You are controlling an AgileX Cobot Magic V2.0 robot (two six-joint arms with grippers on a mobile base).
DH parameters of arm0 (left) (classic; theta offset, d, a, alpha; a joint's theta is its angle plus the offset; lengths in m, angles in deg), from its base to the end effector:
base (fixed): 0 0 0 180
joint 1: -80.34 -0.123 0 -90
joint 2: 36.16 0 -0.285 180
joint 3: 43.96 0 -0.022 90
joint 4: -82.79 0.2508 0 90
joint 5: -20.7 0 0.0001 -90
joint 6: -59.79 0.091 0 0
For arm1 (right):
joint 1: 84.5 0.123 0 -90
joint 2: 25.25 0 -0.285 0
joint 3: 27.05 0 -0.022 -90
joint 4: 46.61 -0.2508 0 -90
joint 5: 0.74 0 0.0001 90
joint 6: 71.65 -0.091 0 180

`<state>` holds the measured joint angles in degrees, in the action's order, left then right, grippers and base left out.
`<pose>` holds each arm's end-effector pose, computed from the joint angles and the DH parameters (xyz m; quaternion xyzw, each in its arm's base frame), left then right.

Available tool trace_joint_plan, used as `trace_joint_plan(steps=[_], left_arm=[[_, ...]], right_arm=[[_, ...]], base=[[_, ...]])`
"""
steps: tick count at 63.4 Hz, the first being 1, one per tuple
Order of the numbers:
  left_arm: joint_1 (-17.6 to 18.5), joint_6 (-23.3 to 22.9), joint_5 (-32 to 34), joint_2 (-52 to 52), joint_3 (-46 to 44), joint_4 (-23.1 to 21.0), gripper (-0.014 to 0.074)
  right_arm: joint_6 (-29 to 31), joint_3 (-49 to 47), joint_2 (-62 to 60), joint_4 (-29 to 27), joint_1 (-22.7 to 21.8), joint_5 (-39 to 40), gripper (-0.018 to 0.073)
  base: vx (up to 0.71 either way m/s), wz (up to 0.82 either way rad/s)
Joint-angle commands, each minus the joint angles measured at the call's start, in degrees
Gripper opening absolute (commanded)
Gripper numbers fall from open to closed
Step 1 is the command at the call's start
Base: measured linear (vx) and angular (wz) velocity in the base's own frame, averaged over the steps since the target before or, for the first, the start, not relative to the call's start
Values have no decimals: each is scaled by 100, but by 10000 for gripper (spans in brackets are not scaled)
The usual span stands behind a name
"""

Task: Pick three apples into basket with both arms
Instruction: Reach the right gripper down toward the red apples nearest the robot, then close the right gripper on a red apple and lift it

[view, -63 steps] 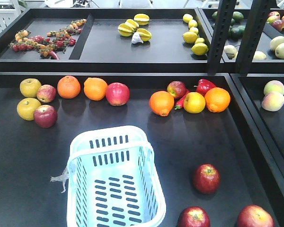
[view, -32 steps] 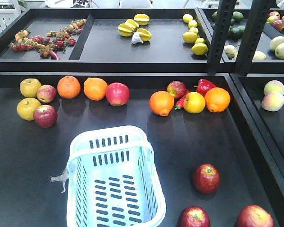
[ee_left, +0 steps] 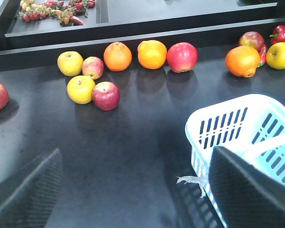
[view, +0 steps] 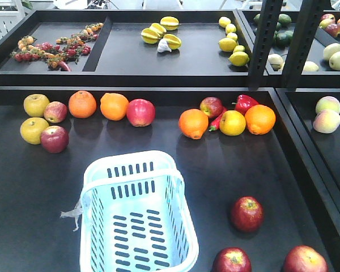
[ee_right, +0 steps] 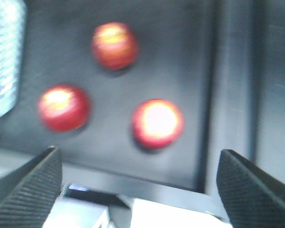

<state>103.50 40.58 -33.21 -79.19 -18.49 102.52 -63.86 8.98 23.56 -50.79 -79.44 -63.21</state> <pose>0.0945 -0.0134 0.3850 0.0515 0.8621 -0.0130 0.5039 0.1082 0.0155 0.3055 -0.1003 0.9537 0.0291 0.2820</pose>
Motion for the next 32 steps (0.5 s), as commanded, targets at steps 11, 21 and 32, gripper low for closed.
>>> trace_joint_plan(steps=[11, 21, 32], left_arm=[[21, -51, 305, -30, -137, 112, 589], [21, -51, 305, -30, -137, 112, 589], [21, -51, 305, -30, -137, 112, 589]], right_arm=[[507, -176, 873, -370, 946, 558, 603], [527, -176, 1607, -328, 1574, 988, 596], [520, -176, 2553, -316, 2047, 1501, 595]], base=[[0, 0], [0, 0], [0, 0]])
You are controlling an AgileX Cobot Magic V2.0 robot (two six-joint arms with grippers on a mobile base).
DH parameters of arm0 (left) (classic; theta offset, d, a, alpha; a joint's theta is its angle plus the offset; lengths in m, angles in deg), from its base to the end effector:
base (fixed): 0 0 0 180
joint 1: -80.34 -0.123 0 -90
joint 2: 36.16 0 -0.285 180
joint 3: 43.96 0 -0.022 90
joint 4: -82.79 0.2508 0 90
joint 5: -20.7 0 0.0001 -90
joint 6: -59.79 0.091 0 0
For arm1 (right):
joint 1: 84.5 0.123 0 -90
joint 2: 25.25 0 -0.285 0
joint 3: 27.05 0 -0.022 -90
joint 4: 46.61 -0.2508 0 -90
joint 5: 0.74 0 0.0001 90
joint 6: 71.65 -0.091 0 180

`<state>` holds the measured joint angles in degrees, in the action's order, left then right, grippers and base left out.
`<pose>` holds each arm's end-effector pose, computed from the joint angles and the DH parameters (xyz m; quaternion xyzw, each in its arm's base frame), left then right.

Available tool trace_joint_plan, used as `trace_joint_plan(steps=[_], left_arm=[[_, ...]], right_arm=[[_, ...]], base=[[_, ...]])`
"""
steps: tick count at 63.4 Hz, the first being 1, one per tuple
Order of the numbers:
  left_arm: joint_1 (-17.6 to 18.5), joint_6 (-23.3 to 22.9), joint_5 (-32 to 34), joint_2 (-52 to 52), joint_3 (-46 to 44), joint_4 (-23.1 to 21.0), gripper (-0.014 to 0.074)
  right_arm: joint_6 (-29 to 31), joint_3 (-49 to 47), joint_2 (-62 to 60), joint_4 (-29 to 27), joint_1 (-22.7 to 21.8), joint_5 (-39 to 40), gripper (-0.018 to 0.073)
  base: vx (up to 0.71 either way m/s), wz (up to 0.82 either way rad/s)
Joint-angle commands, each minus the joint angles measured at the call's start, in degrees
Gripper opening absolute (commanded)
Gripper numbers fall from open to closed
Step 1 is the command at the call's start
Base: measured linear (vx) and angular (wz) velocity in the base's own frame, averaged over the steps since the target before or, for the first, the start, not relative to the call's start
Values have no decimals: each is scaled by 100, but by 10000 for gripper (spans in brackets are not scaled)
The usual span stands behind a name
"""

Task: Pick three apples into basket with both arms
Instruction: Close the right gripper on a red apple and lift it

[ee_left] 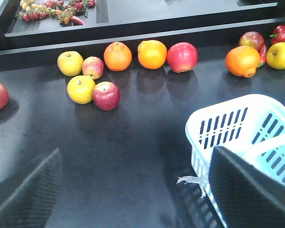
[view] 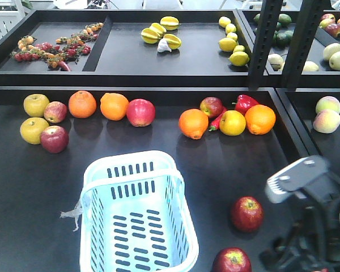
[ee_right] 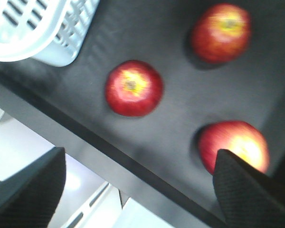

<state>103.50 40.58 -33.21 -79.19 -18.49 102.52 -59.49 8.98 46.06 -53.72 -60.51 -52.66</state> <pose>0.0945 -0.0134 0.3850 0.0515 0.8621 -0.0130 0.5039 0.1672 0.0841 0.2546 -0.2772 0.9423 0.0731 0.1730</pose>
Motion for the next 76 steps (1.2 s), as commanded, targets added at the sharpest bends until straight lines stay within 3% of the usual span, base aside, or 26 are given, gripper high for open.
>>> trace_joint_plan(steps=[1, 19, 76], left_arm=[[21, -51, 305, -30, -137, 112, 589], [21, -51, 305, -30, -137, 112, 589], [21, -51, 305, -30, -137, 112, 589]], right_arm=[[83, -176, 373, -23, 173, 491, 595], [299, -176, 1613, -92, 295, 1023, 595], [476, -183, 3976, -133, 295, 2534, 595]], base=[[0, 0], [0, 0], [0, 0]])
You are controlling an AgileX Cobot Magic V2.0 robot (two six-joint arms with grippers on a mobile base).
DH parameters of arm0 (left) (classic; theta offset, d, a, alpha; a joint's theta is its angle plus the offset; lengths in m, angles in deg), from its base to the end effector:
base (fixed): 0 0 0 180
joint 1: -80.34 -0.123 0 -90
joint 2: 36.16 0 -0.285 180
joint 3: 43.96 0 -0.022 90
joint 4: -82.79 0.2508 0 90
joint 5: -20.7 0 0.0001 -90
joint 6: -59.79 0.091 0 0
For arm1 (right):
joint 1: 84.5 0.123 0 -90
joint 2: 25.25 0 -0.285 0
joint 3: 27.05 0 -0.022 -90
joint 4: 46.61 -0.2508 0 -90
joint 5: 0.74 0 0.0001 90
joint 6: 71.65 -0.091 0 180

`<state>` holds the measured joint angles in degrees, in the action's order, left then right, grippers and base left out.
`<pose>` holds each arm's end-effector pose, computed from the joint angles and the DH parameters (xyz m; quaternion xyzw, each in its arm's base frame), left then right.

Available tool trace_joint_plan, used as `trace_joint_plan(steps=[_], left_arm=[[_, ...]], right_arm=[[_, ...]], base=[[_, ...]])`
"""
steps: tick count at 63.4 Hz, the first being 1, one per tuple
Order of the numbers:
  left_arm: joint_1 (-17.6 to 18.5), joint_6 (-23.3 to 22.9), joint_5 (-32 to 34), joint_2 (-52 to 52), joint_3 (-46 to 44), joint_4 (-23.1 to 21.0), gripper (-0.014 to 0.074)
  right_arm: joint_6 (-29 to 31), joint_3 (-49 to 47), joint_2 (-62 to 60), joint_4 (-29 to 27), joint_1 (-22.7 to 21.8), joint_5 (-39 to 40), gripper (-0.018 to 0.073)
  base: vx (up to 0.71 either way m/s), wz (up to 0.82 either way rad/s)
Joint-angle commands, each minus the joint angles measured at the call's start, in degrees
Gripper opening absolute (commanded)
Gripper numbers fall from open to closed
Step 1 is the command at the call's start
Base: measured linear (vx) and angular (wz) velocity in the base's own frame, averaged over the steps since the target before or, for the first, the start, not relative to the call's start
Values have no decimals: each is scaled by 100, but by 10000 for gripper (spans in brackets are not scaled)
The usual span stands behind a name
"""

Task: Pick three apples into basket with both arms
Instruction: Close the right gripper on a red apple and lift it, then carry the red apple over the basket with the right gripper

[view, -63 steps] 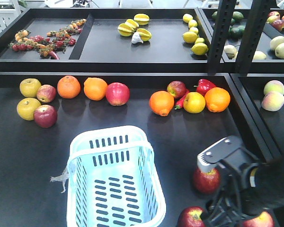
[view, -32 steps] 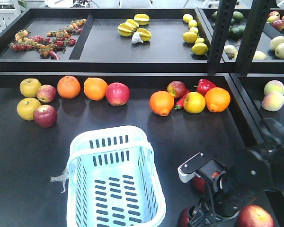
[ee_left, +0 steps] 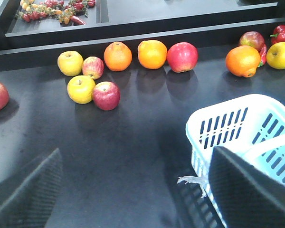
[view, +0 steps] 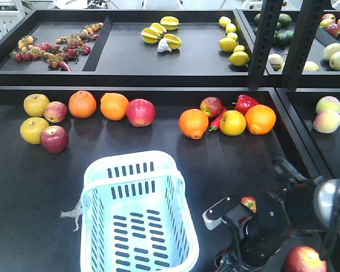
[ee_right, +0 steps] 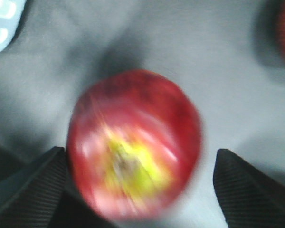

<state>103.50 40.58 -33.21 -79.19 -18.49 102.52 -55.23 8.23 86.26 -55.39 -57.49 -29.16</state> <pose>0.0945 -0.0134 0.3850 0.0515 0.8621 -0.0130 0.5039 0.2359 0.1277 0.1000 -0.3075 0.9498 0.0429 0.0379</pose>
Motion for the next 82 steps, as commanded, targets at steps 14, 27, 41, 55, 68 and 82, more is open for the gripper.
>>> trace_joint_plan(steps=[14, 27, 41, 55, 68, 82], left_arm=[[21, -51, 305, -30, -137, 112, 589], [21, -51, 305, -30, -137, 112, 589], [21, -51, 305, -30, -137, 112, 589], [21, -51, 305, -30, -137, 112, 589], [21, -51, 305, -30, -137, 112, 589], [21, -51, 305, -30, -137, 112, 589]], right_arm=[[53, -108, 129, 15, -7, 219, 539], [41, -108, 123, -47, -7, 122, 353], [13, -108, -64, -23, -19, -446, 319], [-229, -108, -1116, 127, -19, -791, 319], [-396, -108, -2483, 28, -19, -1245, 319], [-202, -108, -3624, -826, -9, -1275, 319]], base=[[0, 0], [0, 0], [0, 0], [0, 0], [0, 0], [0, 0]])
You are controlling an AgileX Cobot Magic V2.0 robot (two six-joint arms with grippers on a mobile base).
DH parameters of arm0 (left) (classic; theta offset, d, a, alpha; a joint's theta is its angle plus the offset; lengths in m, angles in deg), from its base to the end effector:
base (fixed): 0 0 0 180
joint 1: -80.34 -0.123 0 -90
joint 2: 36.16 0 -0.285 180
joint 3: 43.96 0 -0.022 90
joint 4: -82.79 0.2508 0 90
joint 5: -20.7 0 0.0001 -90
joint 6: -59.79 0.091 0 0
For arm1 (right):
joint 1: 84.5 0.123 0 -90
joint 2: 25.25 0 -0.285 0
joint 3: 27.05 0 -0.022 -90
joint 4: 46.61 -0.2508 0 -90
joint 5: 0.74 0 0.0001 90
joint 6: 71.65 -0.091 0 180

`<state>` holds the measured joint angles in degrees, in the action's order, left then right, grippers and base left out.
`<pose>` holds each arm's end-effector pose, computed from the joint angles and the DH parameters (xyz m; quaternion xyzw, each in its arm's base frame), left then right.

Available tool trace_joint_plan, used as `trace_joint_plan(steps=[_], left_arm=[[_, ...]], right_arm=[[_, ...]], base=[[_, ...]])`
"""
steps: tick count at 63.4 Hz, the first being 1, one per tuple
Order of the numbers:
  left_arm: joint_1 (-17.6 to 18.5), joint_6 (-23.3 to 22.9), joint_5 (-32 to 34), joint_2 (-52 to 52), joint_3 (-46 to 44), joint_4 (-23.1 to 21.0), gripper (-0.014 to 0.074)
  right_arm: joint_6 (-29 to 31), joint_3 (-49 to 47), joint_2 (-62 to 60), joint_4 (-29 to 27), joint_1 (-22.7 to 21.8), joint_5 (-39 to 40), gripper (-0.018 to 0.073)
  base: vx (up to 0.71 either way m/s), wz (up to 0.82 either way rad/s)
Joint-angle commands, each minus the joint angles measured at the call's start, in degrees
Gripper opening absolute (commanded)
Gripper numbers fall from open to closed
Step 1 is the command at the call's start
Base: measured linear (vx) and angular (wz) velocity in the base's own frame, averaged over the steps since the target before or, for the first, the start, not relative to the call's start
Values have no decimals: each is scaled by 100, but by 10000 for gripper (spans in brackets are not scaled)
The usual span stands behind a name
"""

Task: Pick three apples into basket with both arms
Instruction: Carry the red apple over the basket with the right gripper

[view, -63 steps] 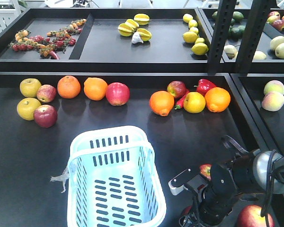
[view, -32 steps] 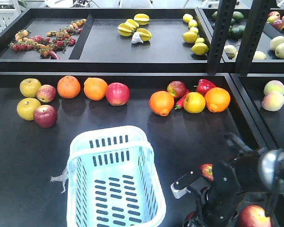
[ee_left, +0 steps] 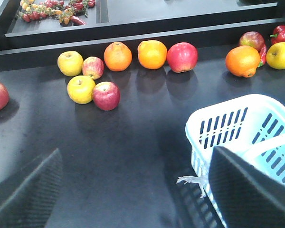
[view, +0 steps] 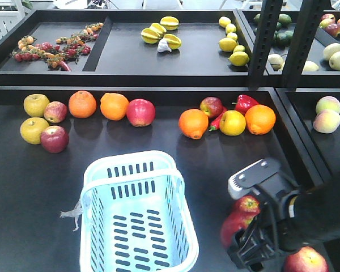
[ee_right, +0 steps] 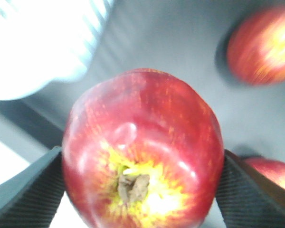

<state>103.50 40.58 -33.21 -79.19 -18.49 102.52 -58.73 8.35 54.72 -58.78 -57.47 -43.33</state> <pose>0.0945 -0.0134 0.3850 0.0515 0.8621 -0.0130 0.5039 0.1910 0.1120 0.2329 -0.2743 0.9388 0.1080 0.1782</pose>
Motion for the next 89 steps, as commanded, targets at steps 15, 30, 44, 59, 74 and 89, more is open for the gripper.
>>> trace_joint_plan(steps=[15, 30, 44, 59, 74, 89], left_arm=[[21, -51, 305, -30, -137, 112, 589], [21, -51, 305, -30, -137, 112, 589], [21, -51, 305, -30, -137, 112, 589], [21, -51, 305, -30, -137, 112, 589], [21, -51, 305, -30, -137, 112, 589], [21, -51, 305, -30, -137, 112, 589]], right_arm=[[1644, -119, -706, -2490, -11, 313, 319], [3157, -119, -554, -4024, -11, 596, 319], [4139, -119, 190, -4956, -11, 609, 319], [5135, -119, 873, -5808, -11, 614, 334], [5318, -119, 1153, -5892, -11, 733, 441], [5363, -119, 1168, -5880, -11, 874, 598]], base=[[0, 0], [0, 0], [0, 0], [0, 0], [0, 0], [0, 0]])
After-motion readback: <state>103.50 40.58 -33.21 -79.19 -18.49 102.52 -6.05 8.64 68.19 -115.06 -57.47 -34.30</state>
